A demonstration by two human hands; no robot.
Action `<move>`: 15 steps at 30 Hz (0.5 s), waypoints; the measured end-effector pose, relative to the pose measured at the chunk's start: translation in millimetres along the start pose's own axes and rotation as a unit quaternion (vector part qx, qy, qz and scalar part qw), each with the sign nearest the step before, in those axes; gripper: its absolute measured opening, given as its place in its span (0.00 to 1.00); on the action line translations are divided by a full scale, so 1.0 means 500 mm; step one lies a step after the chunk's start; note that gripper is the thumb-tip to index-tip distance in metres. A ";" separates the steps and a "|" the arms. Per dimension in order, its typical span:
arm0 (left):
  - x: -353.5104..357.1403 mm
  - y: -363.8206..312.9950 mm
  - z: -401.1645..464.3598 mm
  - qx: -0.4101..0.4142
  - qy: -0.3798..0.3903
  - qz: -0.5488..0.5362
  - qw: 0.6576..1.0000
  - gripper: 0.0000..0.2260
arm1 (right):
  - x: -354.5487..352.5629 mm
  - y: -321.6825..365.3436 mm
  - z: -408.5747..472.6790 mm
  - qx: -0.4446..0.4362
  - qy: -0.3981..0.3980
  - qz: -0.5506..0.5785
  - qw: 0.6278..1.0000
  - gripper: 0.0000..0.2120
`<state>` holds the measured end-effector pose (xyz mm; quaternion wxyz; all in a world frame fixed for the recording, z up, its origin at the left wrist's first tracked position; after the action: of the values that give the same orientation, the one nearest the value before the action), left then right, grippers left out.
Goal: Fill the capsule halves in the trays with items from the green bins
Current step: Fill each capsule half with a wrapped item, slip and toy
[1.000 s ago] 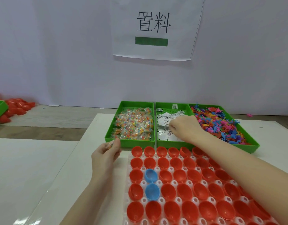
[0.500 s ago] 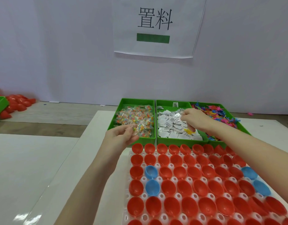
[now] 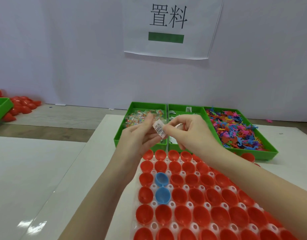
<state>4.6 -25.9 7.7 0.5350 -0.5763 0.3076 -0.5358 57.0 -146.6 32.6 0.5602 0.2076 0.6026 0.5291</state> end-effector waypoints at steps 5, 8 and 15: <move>-0.021 -0.007 -0.013 0.101 -0.048 0.142 0.984 0.05 | 0.019 0.014 -0.012 0.046 0.066 0.071 0.994 0.07; -0.049 -0.012 -0.007 0.078 -0.059 0.132 0.986 0.05 | 0.017 0.024 -0.012 0.113 0.146 0.263 0.947 0.10; -0.054 -0.026 -0.014 0.061 0.004 0.149 0.987 0.02 | 0.012 0.054 -0.018 0.038 0.138 0.257 0.956 0.02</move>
<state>-11.2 0.2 11.0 0.6414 -0.4884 0.3592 -0.4702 38.1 -135.7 52.0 0.3085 0.3021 0.6199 0.6552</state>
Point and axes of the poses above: each hand's wrist, its own z-axis towards the middle knuckle, its own x-axis out of the palm, y = z × x, the point moved 2 cm from there along z, towards the middle knuckle, and after that the axes turned 5 degrees about x, right-handed, at the moved point
